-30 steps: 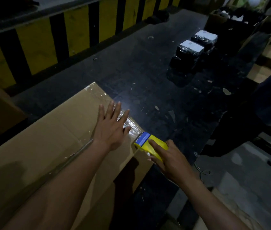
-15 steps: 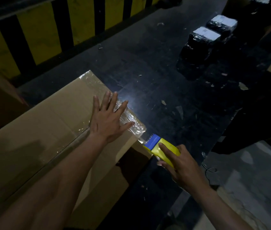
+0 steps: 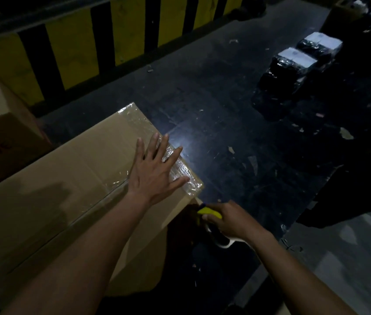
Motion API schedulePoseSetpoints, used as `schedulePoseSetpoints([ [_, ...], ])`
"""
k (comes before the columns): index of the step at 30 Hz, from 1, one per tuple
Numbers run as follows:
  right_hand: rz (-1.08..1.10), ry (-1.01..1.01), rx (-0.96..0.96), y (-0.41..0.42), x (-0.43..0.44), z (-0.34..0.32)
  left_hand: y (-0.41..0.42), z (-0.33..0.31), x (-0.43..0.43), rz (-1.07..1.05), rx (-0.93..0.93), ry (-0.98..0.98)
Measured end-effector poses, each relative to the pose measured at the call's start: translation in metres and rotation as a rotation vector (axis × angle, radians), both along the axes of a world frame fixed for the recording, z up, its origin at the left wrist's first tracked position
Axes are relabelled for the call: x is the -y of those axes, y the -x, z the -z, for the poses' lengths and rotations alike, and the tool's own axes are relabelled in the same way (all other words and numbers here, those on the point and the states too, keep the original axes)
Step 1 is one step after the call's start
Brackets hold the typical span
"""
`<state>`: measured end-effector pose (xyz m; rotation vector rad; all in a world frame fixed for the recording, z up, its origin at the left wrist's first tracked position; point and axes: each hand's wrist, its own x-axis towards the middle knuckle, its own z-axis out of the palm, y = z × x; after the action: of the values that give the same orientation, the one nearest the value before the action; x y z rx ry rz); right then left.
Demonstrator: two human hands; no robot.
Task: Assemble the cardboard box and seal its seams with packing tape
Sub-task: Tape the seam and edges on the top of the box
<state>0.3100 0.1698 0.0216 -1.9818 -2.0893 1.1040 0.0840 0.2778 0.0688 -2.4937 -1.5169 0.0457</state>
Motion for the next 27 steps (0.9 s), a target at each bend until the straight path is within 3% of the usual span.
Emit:
schedulePoseSetpoints([
  [4, -0.006, -0.094, -0.073, -0.006, -0.006, -0.017, 0.001, 0.001, -0.002, 0.009, 0.008, 0.018],
  [8, 0.006, -0.217, -0.03, -0.025, -0.002, -0.062, 0.008, -0.007, 0.004, 0.016, 0.064, 0.035],
  [12, -0.033, -0.353, -0.067, -0.018, -0.008, -0.11, 0.041, -0.018, 0.032, -0.089, 0.142, 0.03],
  [20, -0.279, -0.439, -0.229, 0.104, -0.01, -0.135, 0.161, -0.033, 0.136, -0.528, 0.151, -0.015],
  [25, -0.285, -0.537, -0.253, 0.17, -0.004, -0.139, 0.212, -0.037, 0.188, -0.923, 0.464, -0.176],
  [27, -0.278, -0.591, -0.25, 0.192, -0.006, -0.146, 0.227, -0.039, 0.198, -1.089, 0.67, -0.121],
])
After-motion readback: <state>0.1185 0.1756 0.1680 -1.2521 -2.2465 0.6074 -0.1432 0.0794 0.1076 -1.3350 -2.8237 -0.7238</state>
